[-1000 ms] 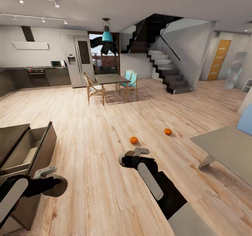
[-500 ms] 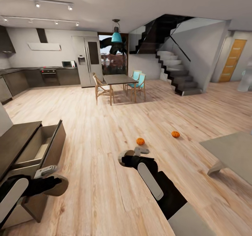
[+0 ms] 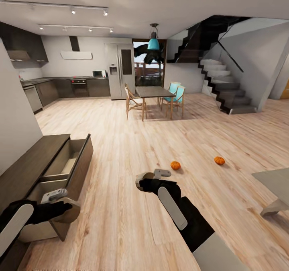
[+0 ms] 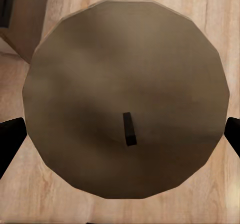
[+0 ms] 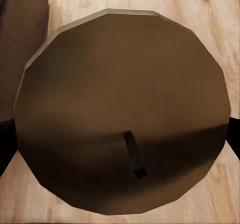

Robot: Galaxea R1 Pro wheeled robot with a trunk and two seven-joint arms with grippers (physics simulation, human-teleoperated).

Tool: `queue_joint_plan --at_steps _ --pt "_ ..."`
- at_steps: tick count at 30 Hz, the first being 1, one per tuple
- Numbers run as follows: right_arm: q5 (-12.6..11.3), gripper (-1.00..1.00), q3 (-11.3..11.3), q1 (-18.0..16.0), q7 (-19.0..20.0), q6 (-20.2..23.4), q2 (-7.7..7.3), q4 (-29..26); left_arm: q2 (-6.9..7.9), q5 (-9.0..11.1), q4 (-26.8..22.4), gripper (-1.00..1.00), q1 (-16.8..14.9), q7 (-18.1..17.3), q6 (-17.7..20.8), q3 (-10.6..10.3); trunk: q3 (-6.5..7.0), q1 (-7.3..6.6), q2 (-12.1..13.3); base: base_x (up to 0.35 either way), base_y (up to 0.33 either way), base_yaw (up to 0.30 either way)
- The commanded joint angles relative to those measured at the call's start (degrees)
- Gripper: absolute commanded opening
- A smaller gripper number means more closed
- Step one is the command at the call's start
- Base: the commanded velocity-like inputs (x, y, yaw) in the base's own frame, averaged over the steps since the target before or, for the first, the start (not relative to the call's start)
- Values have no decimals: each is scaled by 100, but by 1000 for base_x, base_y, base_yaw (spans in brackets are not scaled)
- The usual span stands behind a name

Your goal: Place each of the two pumpkins and all three candles from the living room inside a cabinet in the living room (use any cabinet), then make sure every cabinet is closed, and position the cauldron so it is next to a table in the living room.

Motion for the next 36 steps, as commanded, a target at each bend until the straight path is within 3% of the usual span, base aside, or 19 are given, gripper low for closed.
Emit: queue_joint_plan --at_steps 1,3,7,10,36 --pt "-52 -100 6 -5 -59 5 -1 -9 4 56 -10 -100 -7 63 5 -17 -3 0 -4 0 0 281" --pt "-52 -100 6 -5 -59 4 -4 -3 -5 57 -17 -100 -7 59 5 -41 1 0 -4 10 0 281" --pt "-52 -100 6 -5 -59 3 -5 -15 -185 13 -28 -100 -7 58 5 -62 6 0 -4 135 -26 172" --pt "-52 -100 6 -5 -54 3 -2 -20 -239 1 -29 -100 -7 58 4 -71 7 0 -4 247 -105 30" --pt "-59 -100 6 -5 -50 3 -7 -26 -260 -4 -29 -100 -7 58 -3 -65 14 0 -4 309 -37 45"
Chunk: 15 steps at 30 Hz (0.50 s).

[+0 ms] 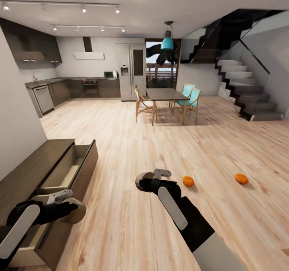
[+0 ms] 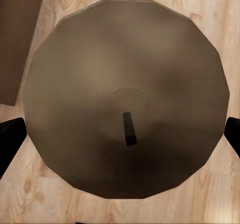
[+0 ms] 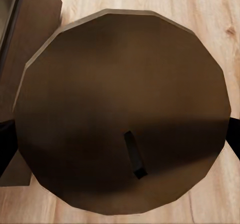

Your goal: Place each of the two pumpkins and all three candles from the living room inside a cabinet in the living room (use any cabinet), then make sure every cabinet is closed, and position the cauldron so it is next to a table in the living room.

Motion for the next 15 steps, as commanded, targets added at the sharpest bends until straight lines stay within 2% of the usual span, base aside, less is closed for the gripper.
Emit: queue_joint_plan --at_steps 1,15 --pt "-51 -100 8 -6 -59 0 -2 -7 5 59 -6 -100 -6 63 2 -10 -6 3 -4 325 0 11" --pt "-44 -100 6 -6 88 0 -3 -7 -4 59 -5 -100 -6 63 1 -14 -6 3 -4 322 -69 1"
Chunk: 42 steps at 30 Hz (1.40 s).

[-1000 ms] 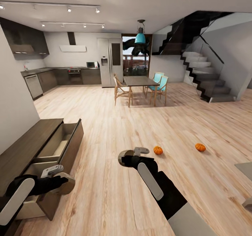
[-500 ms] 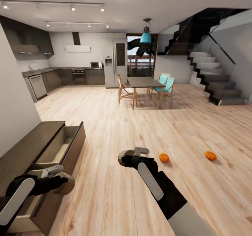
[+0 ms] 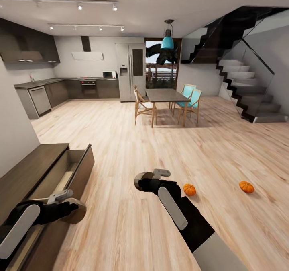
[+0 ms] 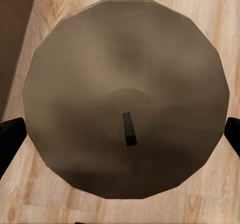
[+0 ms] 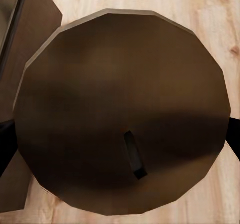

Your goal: Place each of the two pumpkins and all three candles from the living room inside a cabinet in the living room (use any cabinet), then make sure every cabinet is closed, and position the cauldron so it is next to a table in the living room.

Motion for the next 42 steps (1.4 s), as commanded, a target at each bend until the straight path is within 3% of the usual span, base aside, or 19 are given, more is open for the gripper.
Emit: queue_joint_plan --at_steps 1,42 --pt "-53 -100 8 -6 -58 0 -1 -7 5 58 -6 -100 -5 63 3 -9 -6 3 -4 321 -6 0" --pt "-56 -100 9 -6 -46 -9 1 8 2 67 -1 -100 -5 54 3 -11 -6 3 -4 321 0 26"
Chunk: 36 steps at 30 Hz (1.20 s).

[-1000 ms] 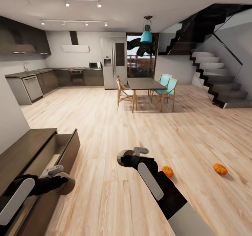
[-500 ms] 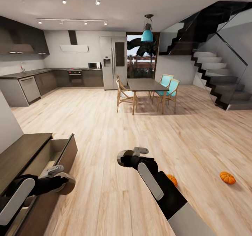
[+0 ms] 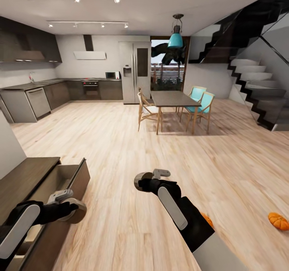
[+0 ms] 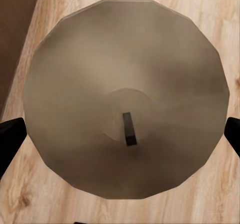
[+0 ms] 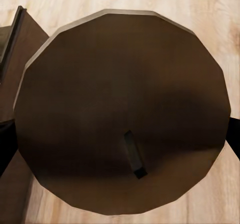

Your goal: Place each of the two pumpkins and all three candles from the living room inside a cabinet in the living room (use any cabinet), then make sure every cabinet is closed, and position the cauldron so it is next to a table in the living room.

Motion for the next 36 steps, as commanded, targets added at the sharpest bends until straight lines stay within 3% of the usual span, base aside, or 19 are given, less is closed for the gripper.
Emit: queue_joint_plan --at_steps 1,14,36 --pt "-51 -100 6 -6 -58 0 2 -7 6 61 -5 -100 -6 63 2 -9 -6 3 -4 321 0 108" --pt "-57 -100 4 -6 -52 0 -1 -13 -133 53 -10 -100 -6 71 2 -15 -6 3 -4 321 0 40" --pt "-57 -100 7 -6 -52 -13 -1 -10 -143 49 -10 -100 -6 71 2 -57 -6 3 -4 321 0 0"
